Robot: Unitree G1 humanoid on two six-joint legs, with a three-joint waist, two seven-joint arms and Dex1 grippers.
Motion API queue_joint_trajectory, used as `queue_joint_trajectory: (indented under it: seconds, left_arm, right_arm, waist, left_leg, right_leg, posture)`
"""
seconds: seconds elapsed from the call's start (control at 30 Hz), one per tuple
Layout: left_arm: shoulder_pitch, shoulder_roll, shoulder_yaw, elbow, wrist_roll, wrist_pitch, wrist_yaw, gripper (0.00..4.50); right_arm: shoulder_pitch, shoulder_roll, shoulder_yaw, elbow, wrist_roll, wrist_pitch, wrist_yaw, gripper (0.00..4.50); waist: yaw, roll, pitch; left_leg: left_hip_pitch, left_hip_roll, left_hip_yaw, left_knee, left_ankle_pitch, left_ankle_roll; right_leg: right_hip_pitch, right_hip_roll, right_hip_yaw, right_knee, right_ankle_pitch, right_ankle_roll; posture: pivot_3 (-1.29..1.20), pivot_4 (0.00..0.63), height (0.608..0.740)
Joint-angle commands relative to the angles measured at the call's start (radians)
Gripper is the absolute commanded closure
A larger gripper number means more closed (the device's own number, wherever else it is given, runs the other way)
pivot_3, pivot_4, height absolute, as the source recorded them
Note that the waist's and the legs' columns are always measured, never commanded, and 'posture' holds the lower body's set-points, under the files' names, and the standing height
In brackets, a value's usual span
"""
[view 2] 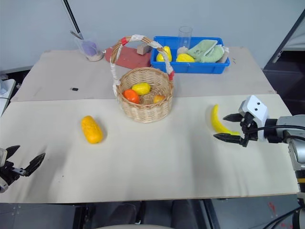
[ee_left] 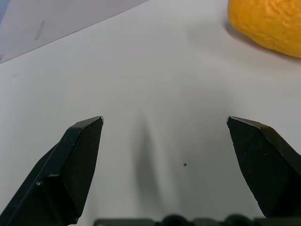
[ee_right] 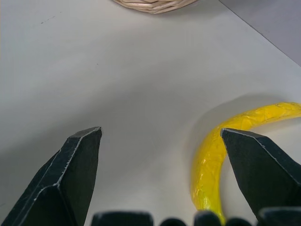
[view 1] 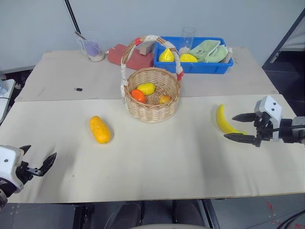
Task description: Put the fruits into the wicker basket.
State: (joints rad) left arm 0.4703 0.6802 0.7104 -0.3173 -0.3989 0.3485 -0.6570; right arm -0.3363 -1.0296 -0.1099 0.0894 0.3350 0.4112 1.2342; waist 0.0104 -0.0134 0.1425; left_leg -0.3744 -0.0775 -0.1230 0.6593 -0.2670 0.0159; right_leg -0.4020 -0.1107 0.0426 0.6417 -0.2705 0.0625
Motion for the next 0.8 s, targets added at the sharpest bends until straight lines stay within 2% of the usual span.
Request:
queue_joint_trajectory:
  seconds: [0.03,0.13,0.47,0.6,0.8]
  left_arm:
    - [0.008,0.006,0.045,-0.03,-0.015,0.01,-0.003,0.0]
    - [0.011,0.029,0.041,-0.022,0.0,0.043,-0.004,0.0]
    - [-0.033,0.018,0.071,0.003,-0.032,-0.031,-0.06,0.0]
    - [-0.066,0.002,0.086,-0.038,-0.131,0.04,-0.055,0.0]
    - [-0.17,-0.075,0.004,-0.17,-0.285,0.224,0.097,0.0]
  right_arm:
    - [-0.011,-0.016,-0.026,-0.004,-0.001,-0.024,0.002,0.04]
    - [-0.01,-0.016,-0.024,0.002,-0.003,-0.029,0.003,0.04]
    - [-0.018,-0.011,-0.023,0.009,-0.006,-0.037,0.004,0.04]
    - [-0.032,0.001,-0.022,0.014,-0.005,-0.047,-0.002,0.04]
    - [-0.055,0.024,-0.027,-0.078,0.056,-0.002,0.009,0.04]
  waist:
    - [0.0,0.0,0.0]
    - [0.0,0.0,0.0]
    - [-0.001,0.0,0.0]
    - [-0.001,0.0,0.0]
    - [0.001,0.0,0.0]
  left_leg:
    - [0.0,0.0,0.0,0.0,0.0,0.0]
    - [0.0,0.0,0.0,0.0,0.0,0.0]
    - [0.0,0.0,0.0,0.0,0.0,0.0]
    - [0.0,0.001,0.0,0.0,0.0,0.0]
    - [0.0,0.001,0.0,0.0,0.0,0.0]
  right_leg:
    - [0.0,0.0,0.0,0.0,0.0,0.0]
    - [0.0,0.0,0.0,0.0,0.0,0.0]
    - [0.0,0.0,0.0,0.0,0.0,0.0]
    - [0.0,0.0,0.0,0.0,0.0,0.0]
    - [0.0,0.0,0.0,0.0,0.0,0.0]
  posture:
    - [0.0,0.15,0.74]
    - [0.0,0.15,0.74]
    - [0.0,0.15,0.74]
    - [0.0,0.15,0.74]
    - [0.0,0.15,0.74]
